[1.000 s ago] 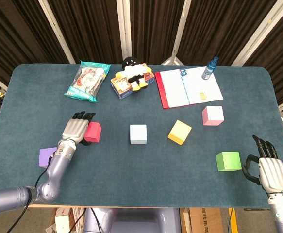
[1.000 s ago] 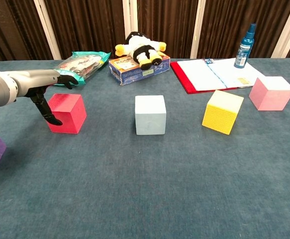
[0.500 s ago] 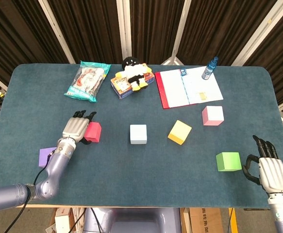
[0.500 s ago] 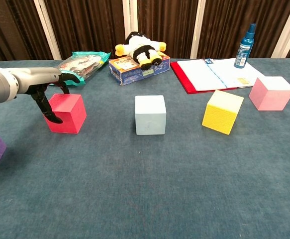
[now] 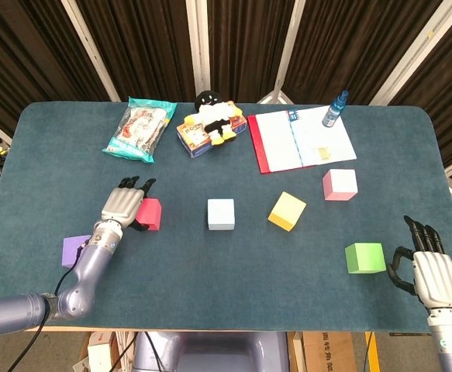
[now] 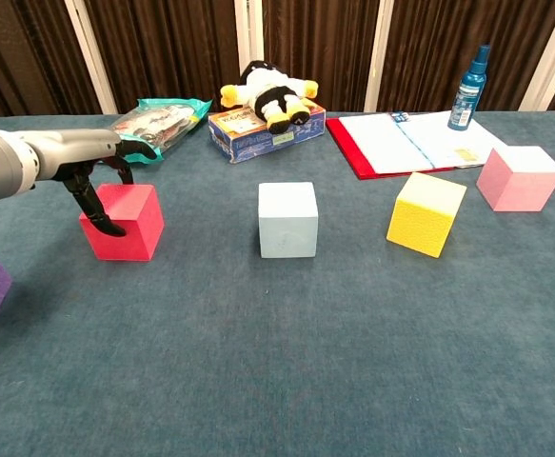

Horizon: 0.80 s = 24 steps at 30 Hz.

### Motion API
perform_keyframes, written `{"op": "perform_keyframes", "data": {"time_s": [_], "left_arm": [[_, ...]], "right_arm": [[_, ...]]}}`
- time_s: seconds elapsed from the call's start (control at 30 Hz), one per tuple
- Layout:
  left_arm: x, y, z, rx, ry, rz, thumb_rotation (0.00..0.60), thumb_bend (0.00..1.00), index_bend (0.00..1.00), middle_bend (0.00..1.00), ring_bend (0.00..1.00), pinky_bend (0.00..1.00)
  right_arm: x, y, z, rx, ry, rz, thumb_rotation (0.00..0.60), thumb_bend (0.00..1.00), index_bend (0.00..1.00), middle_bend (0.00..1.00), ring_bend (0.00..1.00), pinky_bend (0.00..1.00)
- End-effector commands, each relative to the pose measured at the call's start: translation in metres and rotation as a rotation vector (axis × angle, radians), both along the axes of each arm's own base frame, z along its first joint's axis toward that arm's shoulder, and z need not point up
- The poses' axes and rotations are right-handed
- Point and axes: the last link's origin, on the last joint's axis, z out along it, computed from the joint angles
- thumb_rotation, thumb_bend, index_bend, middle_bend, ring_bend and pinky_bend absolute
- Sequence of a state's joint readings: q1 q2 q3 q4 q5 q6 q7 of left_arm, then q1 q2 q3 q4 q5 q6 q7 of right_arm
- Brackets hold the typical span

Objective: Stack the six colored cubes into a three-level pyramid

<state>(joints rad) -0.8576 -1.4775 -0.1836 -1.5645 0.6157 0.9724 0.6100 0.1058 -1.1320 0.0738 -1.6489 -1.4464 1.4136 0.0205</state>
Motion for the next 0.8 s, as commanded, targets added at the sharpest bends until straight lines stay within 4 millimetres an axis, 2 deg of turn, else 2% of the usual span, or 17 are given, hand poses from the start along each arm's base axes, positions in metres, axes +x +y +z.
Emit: {"op": "perform_keyframes", "data": {"time_s": [0.03,0.47,0.8], "left_arm": [[0.001,-0.001,0.001,0.004,-0.01,0.006,0.6,0.26,0.0,0.38,0.03,0.03],[0.036,0.003,0.001,0.027,-0.072,-0.01,0.6,0.26,0.0,0.38,0.03,0.03],[0.065,0.012,-0.015,0.021,-0.094,-0.005,0.6,0.26,0.0,0.38,0.03,0.03]], "right_arm": [[0.0,0.0,0.0,0.0,-0.001,-0.001,0.6,0.39,0.0,0.0,0.0,0.0],[-0.001,0.0,0.0,0.004,-0.02,-0.013,0.6,0.39,0.0,0.0,0.0,0.0],[-0.002,-0.002,-0.001,0.017,-0.041,-0.029,0.6,0.39,0.0,0.0,0.0,0.0]]}}
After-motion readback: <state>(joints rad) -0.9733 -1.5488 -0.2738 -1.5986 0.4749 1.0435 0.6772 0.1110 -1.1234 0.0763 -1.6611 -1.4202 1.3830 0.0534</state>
